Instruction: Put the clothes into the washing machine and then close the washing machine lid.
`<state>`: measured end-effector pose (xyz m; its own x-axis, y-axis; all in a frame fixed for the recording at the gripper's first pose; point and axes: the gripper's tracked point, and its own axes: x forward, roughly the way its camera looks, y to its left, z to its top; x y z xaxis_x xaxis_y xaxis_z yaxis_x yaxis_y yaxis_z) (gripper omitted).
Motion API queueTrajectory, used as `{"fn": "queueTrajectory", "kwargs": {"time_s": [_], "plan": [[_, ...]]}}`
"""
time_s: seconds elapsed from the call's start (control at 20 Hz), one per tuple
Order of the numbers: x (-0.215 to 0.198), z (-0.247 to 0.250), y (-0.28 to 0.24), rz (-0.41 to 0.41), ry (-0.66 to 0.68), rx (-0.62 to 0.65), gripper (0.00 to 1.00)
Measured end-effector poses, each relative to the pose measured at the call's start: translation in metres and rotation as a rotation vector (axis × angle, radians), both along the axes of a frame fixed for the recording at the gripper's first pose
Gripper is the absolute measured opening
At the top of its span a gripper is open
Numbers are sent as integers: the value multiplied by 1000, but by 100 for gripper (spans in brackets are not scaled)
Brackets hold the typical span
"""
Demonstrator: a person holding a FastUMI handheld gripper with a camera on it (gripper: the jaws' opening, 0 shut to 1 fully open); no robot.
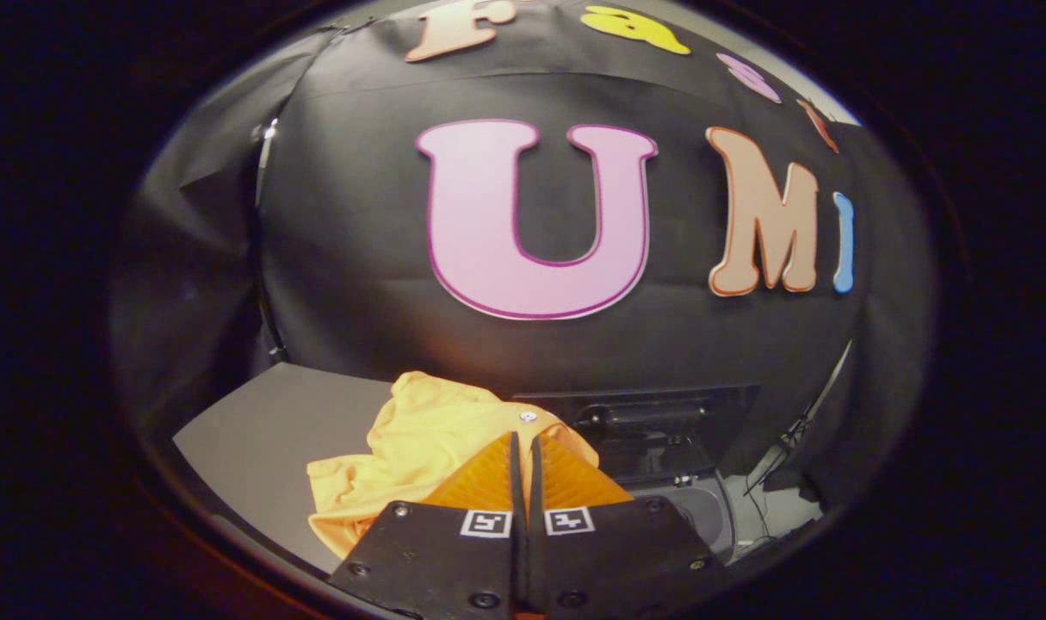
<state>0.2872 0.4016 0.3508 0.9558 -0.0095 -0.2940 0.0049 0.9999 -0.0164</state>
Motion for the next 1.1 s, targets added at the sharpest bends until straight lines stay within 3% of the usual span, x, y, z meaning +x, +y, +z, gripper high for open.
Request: {"fn": "queueTrajectory", "kwargs": {"time_s": [0.3, 0.5, 0.6, 0.8, 1.1], "plan": [[5, 11, -10, -110, 39, 19, 0], [13, -20, -30, -156, 84, 16, 0], [17, -22, -44, -172, 74, -3, 14], [23, -20, -50, -181, 40, -21, 89], [29, -17, -41, -159, 31, -12, 89]]}}
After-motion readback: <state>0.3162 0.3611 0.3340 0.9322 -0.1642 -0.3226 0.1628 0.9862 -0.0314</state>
